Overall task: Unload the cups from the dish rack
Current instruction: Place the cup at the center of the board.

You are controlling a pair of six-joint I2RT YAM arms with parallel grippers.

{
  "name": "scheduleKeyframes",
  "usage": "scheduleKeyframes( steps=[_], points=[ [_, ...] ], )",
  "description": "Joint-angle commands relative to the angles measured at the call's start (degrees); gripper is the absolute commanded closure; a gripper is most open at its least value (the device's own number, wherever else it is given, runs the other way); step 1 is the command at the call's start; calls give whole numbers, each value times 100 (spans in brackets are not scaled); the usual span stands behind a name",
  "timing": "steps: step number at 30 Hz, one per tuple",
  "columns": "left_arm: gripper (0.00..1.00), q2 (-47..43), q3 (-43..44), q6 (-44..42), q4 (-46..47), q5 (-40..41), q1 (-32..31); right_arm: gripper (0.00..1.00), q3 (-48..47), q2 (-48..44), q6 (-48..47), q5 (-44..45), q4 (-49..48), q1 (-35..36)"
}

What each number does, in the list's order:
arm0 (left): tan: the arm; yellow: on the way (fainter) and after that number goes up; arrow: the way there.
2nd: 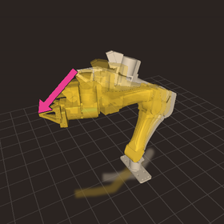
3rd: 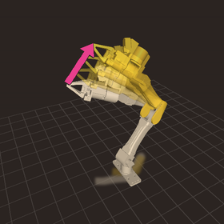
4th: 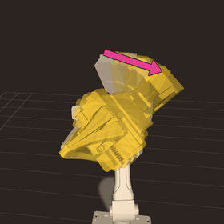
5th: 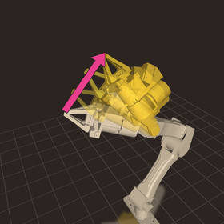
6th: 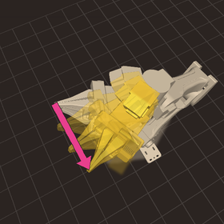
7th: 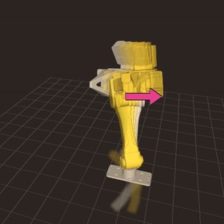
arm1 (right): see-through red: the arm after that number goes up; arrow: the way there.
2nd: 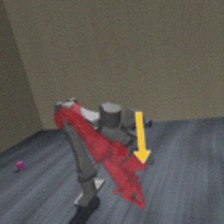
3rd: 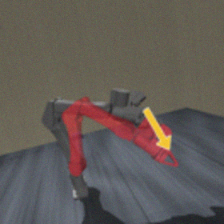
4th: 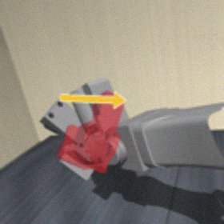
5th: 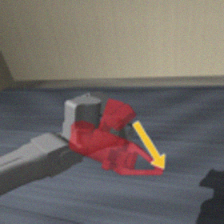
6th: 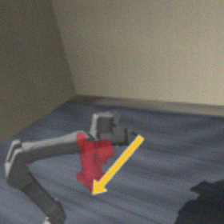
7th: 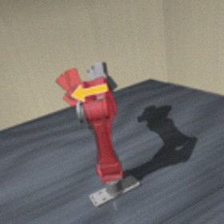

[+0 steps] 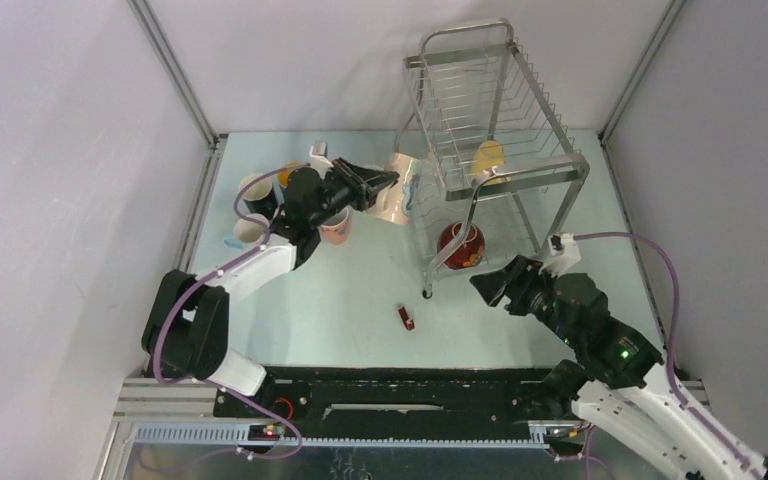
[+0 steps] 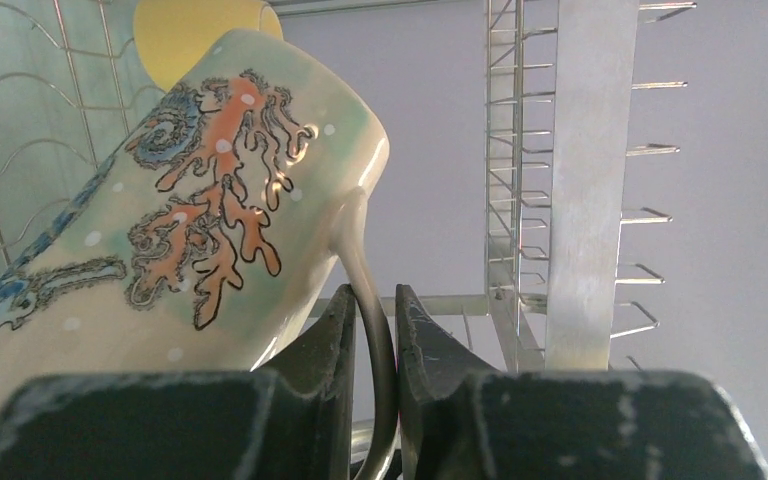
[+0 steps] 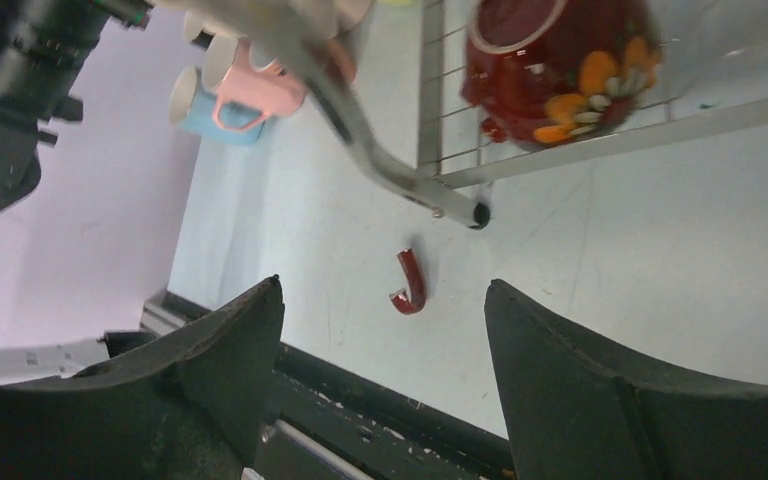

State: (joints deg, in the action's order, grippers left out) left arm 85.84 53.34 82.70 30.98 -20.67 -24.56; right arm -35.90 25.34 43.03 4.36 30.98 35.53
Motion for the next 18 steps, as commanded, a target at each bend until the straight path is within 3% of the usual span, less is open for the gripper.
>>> scheduleKeyframes(
  steps=[1, 7, 9, 18],
  points=[
    [100, -655, -180, 290, 874, 35, 30, 19, 100, 137, 16, 2433, -729, 1595],
    [100, -923, -505, 397, 836, 5, 30, 19, 55, 977, -1001, 4334, -2034, 3746],
    [100, -1002, -582, 444, 820, -11, 30, 18, 2, 1410, -1467, 4746, -2528, 4134],
    [100, -1245, -872, 745, 817, -211, 189, 17, -419, 3230, -3384, 4852, -4498, 4413]
  ],
)
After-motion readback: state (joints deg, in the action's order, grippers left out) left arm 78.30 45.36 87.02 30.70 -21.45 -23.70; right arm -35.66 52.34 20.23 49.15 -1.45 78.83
